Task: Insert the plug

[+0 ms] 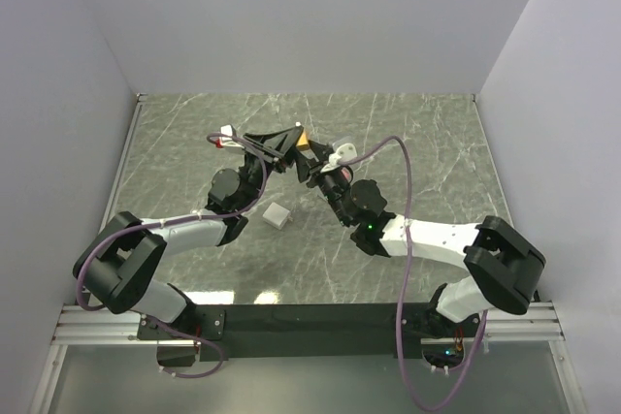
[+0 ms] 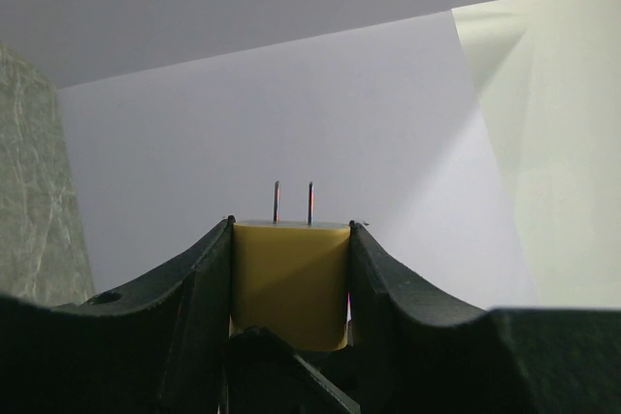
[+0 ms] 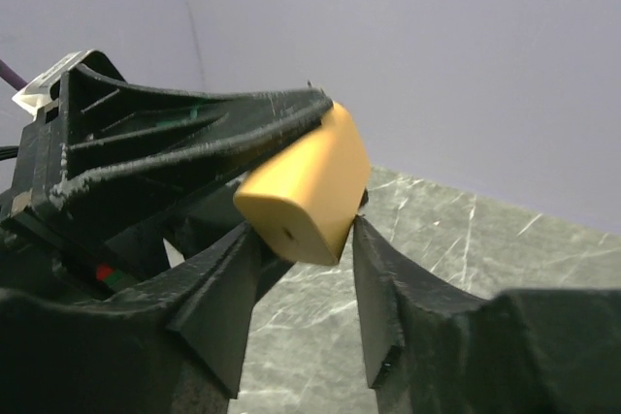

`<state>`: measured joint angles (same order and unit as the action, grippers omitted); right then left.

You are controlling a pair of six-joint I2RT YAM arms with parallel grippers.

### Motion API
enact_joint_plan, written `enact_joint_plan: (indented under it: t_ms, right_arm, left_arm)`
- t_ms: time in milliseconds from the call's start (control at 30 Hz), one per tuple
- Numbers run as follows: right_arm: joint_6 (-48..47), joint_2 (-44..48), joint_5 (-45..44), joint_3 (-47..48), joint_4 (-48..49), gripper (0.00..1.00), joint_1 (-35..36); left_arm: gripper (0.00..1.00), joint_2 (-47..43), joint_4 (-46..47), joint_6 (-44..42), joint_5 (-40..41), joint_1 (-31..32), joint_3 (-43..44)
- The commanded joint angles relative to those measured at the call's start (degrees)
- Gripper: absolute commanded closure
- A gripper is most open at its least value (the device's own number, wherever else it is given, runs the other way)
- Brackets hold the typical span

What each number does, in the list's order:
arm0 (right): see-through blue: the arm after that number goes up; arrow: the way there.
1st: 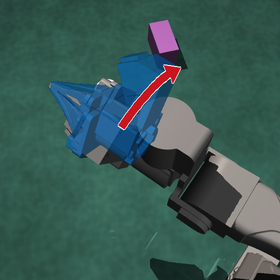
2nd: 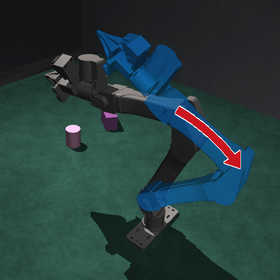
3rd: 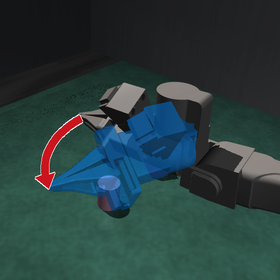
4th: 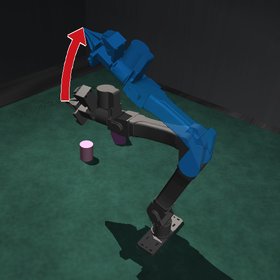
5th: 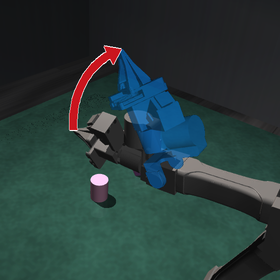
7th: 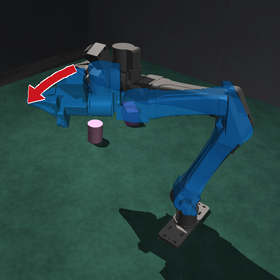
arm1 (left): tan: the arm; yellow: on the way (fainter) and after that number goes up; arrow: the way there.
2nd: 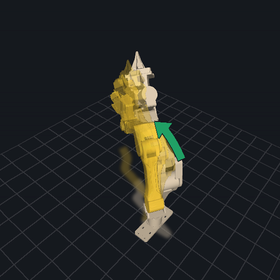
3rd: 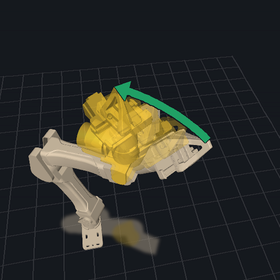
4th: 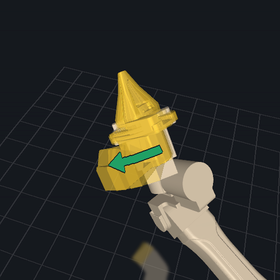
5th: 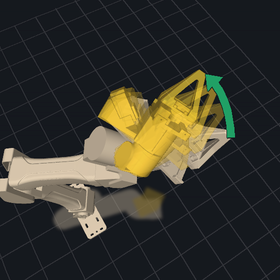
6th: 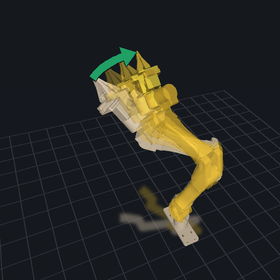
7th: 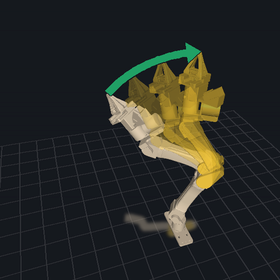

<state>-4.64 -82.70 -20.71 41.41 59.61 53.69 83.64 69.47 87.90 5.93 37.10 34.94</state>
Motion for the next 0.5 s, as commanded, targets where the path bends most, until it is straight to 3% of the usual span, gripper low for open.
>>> enact_joint_plan:
  t_ms: [0, 333, 467]
  right_arm:
    - [-5.8, 0.0, 0.6, 3.9, 6.6, 0.50, -0.2]
    - [-9.1, -1.5, -0.7, 5.4, 8.0, 0.48, -0.1]
    - [-10.1, -1.9, -1.7, 5.2, 11.0, 0.55, -0.1]
  left_arm:
    - [0.99, -0.1, 0.0, 1.2, -5.0, 1.6, -1.0]
    - [1.00, -3.2, -3.8, 0.5, -6.1, 1.6, -1.1]
    - [1.00, -3.8, -3.9, 0.6, -6.1, 1.7, -1.7]
